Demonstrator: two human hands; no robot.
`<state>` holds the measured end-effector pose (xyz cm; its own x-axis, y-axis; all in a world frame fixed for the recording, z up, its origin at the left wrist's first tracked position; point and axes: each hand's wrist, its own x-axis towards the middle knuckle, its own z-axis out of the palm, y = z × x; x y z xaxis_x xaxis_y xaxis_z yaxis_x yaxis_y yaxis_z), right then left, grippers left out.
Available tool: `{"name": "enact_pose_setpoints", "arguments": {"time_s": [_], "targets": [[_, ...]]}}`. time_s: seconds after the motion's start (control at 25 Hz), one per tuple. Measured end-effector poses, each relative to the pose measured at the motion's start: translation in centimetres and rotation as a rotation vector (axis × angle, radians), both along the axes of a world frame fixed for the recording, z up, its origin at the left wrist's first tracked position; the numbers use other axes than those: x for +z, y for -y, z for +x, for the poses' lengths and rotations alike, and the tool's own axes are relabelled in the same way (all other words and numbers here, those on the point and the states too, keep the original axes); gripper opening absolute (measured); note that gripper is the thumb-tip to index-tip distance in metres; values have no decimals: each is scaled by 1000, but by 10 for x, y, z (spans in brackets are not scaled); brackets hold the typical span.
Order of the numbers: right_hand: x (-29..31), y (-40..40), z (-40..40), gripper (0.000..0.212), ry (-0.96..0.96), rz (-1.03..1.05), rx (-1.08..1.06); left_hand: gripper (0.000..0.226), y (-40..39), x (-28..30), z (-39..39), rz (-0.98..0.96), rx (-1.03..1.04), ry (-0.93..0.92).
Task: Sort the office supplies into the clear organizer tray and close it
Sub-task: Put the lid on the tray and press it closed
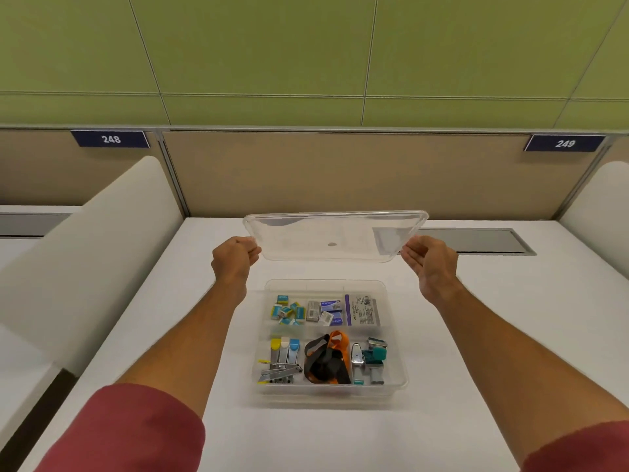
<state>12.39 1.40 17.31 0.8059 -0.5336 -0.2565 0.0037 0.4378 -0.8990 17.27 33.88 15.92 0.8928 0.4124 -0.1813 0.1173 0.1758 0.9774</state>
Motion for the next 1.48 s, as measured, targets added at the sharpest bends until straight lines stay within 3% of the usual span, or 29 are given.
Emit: {"name": "enact_pose_setpoints", "arguments": {"time_s": [0.2,0.36,0.52,0.68,0.8,0.96,1.08,1.48], "targets": [[-11,14,-25,9,-17,38,60,14,-6,-8,-33,-243,-44,-27],[-22,19,-40,12,-45,52,107,11,-9,-17,-53,-297,-29,-43],[-37,21,-51,10,-158,-127,153,7,-15,-28,-64,-125,-85,-103],[-48,16,-56,10,-242,-350,208,22,-21,-44,-64,-19,-152,-121],[-58,11,-59,20,-248,-405,216,24,-26,-57,-62,142,-159,-163],[-78,3,-61,5,-290,-455,212,19,-28,-68,-66,320,-168,-194],[-90,-3,-61,12,-345,-495,179,19,-26,-76,-70,413,-181,-203],[-107,-13,-63,23,-410,-599,145,25,-22,-96,-72,564,-218,-225]]}}
